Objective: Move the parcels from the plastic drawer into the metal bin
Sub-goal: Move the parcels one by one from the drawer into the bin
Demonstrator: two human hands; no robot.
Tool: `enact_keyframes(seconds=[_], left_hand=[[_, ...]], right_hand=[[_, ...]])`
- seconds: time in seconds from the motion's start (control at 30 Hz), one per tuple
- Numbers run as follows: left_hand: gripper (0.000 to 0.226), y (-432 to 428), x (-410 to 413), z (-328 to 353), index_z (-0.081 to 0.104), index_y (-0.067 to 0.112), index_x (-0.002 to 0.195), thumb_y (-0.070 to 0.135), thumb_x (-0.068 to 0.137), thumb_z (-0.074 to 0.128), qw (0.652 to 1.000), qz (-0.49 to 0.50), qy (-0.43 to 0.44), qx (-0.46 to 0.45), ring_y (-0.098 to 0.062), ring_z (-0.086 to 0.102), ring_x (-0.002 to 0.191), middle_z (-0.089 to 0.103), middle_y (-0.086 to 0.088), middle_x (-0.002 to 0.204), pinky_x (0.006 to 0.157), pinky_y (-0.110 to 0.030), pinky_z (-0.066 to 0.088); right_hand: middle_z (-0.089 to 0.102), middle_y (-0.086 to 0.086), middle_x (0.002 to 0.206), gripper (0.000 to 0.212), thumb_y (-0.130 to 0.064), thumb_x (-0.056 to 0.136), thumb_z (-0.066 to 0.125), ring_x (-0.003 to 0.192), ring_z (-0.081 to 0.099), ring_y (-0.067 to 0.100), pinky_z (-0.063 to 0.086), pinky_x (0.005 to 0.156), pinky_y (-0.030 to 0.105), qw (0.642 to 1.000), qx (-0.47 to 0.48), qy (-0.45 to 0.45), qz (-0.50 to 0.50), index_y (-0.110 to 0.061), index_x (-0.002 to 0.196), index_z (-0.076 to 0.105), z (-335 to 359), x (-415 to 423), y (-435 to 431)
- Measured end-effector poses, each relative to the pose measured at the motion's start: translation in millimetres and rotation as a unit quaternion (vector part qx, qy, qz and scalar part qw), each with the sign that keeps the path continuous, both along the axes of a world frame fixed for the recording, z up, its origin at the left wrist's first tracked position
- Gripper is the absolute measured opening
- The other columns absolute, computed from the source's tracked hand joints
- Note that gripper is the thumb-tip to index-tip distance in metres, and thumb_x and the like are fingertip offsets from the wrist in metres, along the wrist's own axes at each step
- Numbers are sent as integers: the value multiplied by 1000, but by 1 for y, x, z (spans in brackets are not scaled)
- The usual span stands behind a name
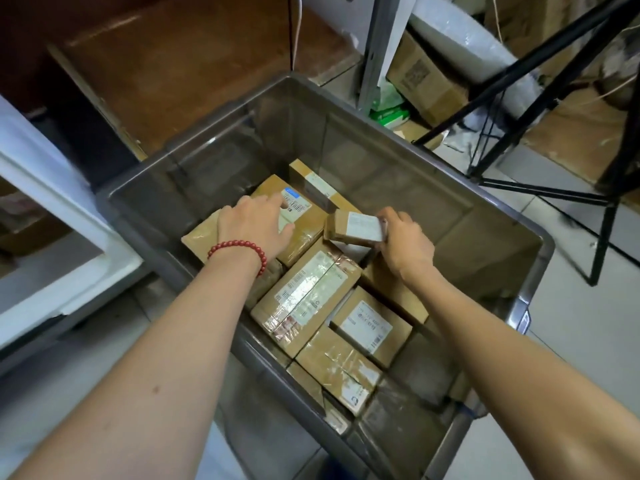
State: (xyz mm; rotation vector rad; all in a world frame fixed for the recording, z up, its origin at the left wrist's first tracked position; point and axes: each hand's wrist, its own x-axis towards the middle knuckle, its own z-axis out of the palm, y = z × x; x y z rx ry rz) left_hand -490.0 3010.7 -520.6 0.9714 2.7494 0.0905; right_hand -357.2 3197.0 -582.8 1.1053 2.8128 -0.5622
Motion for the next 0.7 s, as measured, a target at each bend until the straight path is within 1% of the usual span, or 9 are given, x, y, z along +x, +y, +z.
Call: enact_keyframes(seconds=[0.07, 0.17, 0.27, 0.33, 0.43, 0.53, 0.63, 0.7], left_hand=[[41, 2, 2, -2, 45, 27, 132, 44, 95, 50, 1000, -5, 6, 0, -22, 53, 115, 60, 2, 124, 87, -40, 44], [39, 1, 6, -4, 45, 28, 130, 43, 95, 48, 1000, -17, 7, 4, -21, 53, 114, 60, 4, 123, 87, -39, 43], [39, -3, 7, -2, 45, 28, 131, 43, 96, 48, 999, -27, 20, -2, -20, 53, 112, 60, 3, 123, 83, -37, 44], [40, -6, 5, 0, 44, 27, 132, 43, 96, 48, 1000, -18, 19, -2, -21, 54, 112, 60, 3, 124, 84, -37, 46], [41, -10, 3, 0, 44, 27, 132, 44, 95, 49, 1000, -2, 17, 1, -21, 54, 115, 59, 3, 127, 87, -40, 46], [41, -14, 4, -1, 44, 28, 132, 44, 95, 48, 1000, 3, 16, -3, -21, 53, 117, 59, 4, 127, 90, -41, 44], [41, -18, 3, -5, 45, 28, 132, 44, 95, 48, 1000, 8, 15, -8, -20, 53, 117, 59, 5, 126, 90, -40, 44], [41, -20, 2, -6, 45, 28, 132, 45, 95, 48, 1000, 15, 15, -9, -20, 53, 116, 59, 4, 126, 88, -40, 45]], right_hand=[[55, 6, 120, 36, -19, 92, 59, 110, 48, 29, 37, 65, 34, 999, 31, -22, 2, -26, 125, 45, -2, 1, 3], [54, 9, 121, 40, -22, 91, 61, 112, 46, 30, 39, 67, 35, 997, 60, -54, 1, -25, 128, 44, -4, 0, 2], [49, 12, 123, 44, -25, 91, 60, 112, 47, 31, 41, 70, 38, 996, 64, -56, -4, -25, 132, 43, -3, 1, -5], [47, 13, 125, 45, -30, 92, 59, 112, 48, 32, 45, 73, 40, 996, 67, -52, -2, -24, 133, 42, -2, 3, -7], [47, 13, 126, 49, -38, 91, 59, 114, 48, 32, 47, 80, 42, 997, 58, -56, -15, -24, 136, 43, 2, 2, 1], [49, 14, 125, 50, -40, 92, 56, 113, 49, 32, 48, 79, 41, 996, 54, -65, -11, -23, 137, 43, 5, -1, 8], [51, 14, 124, 52, -42, 92, 55, 112, 51, 33, 49, 79, 41, 998, 26, -44, -21, -21, 139, 43, 3, 0, 8], [52, 12, 122, 55, -43, 93, 55, 109, 52, 32, 50, 81, 43, 1000, -2, -13, -18, -23, 141, 40, 1, 0, 5]])
